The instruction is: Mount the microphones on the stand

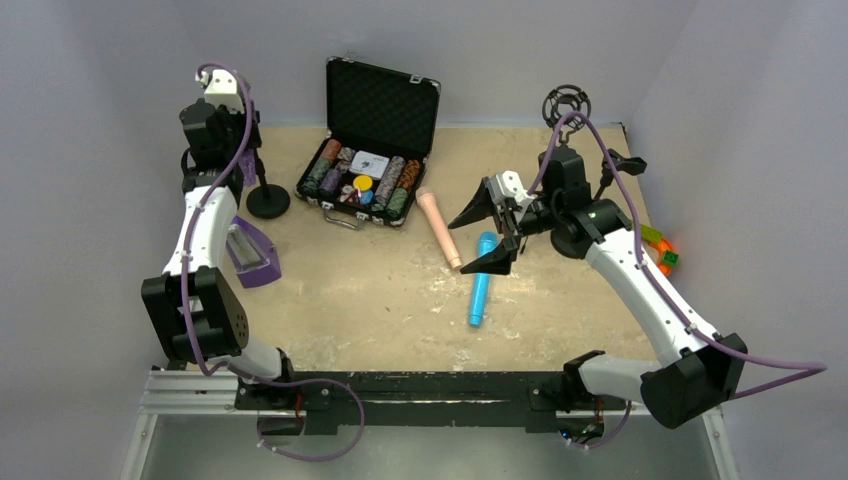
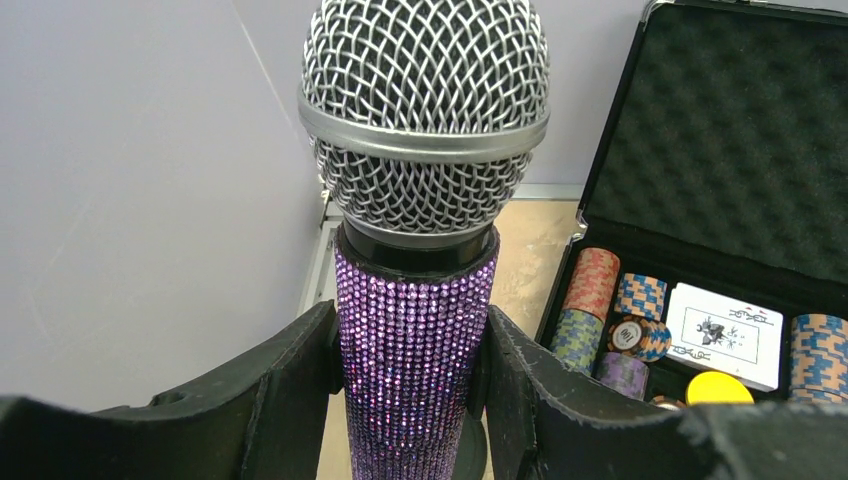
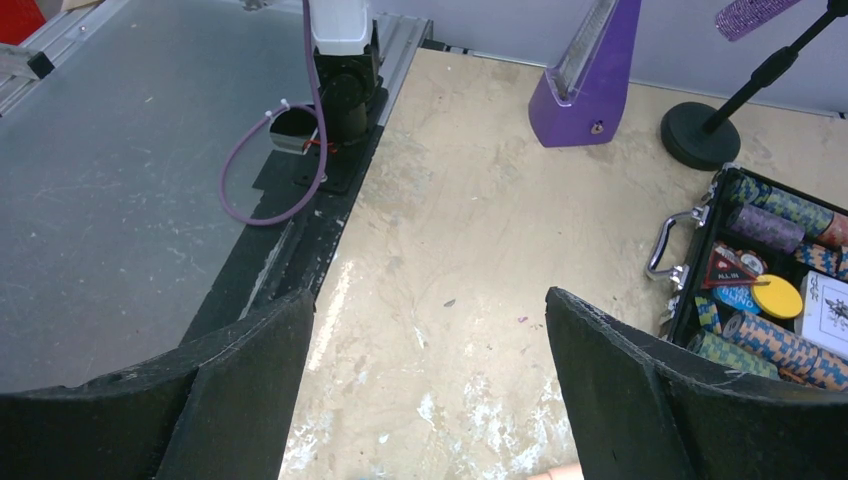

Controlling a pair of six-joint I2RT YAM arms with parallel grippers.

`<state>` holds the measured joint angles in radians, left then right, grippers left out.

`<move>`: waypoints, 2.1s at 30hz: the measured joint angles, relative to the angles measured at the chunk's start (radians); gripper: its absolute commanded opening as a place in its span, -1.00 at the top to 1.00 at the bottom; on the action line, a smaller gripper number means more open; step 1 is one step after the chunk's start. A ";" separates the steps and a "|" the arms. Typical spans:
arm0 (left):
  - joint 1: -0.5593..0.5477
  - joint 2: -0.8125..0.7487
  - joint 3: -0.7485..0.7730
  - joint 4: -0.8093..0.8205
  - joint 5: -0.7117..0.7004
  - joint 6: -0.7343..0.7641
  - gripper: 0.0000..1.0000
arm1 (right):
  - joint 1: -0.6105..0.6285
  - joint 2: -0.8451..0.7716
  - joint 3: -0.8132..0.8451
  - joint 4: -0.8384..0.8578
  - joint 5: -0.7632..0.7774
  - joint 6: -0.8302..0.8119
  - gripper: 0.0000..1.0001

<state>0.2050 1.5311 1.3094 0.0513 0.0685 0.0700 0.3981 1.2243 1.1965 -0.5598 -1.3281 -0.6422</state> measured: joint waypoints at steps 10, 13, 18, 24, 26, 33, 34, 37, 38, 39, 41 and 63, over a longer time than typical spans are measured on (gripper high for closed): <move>0.005 -0.089 -0.124 0.069 -0.026 -0.028 -0.35 | -0.001 0.014 -0.006 0.000 0.000 0.002 -0.79; 0.005 -0.123 -0.145 0.065 -0.057 -0.035 -0.56 | -0.001 0.014 -0.008 0.000 0.000 0.003 -0.79; 0.009 -0.185 -0.148 0.055 -0.115 -0.040 -0.93 | -0.001 0.014 -0.008 0.000 0.000 0.003 -0.79; 0.009 -0.260 -0.148 0.011 -0.189 -0.051 -0.99 | -0.005 0.014 -0.008 0.000 0.002 0.002 -0.80; 0.009 -0.292 -0.148 -0.017 -0.205 -0.051 -0.99 | -0.007 0.014 -0.008 -0.002 0.007 -0.005 -0.80; 0.009 -0.447 -0.138 -0.166 -0.233 -0.107 -0.99 | -0.019 0.014 -0.002 -0.047 0.040 -0.050 -0.80; 0.009 -0.477 -0.137 -0.190 -0.230 -0.119 -0.99 | -0.021 0.014 0.004 -0.061 0.050 -0.058 -0.81; 0.009 -0.576 -0.137 -0.262 -0.208 -0.166 -0.99 | -0.026 0.012 0.043 -0.126 0.089 -0.090 -0.80; 0.009 -0.612 -0.138 -0.287 -0.192 -0.188 -0.99 | -0.026 0.010 0.050 -0.136 0.094 -0.095 -0.80; 0.009 -0.649 -0.138 -0.312 -0.168 -0.212 -0.99 | -0.027 0.007 0.066 -0.161 0.109 -0.102 -0.79; 0.009 -0.714 -0.145 -0.355 -0.104 -0.259 -0.99 | -0.032 -0.002 0.102 -0.209 0.134 -0.111 -0.77; -0.252 -0.935 -0.420 -0.544 0.491 -0.523 -0.98 | -0.390 -0.294 0.180 -0.070 0.597 0.552 -0.87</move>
<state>-0.0467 0.5964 0.8898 -0.4927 0.5598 -0.4530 0.0082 0.9302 1.3762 -0.6296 -0.7315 -0.0902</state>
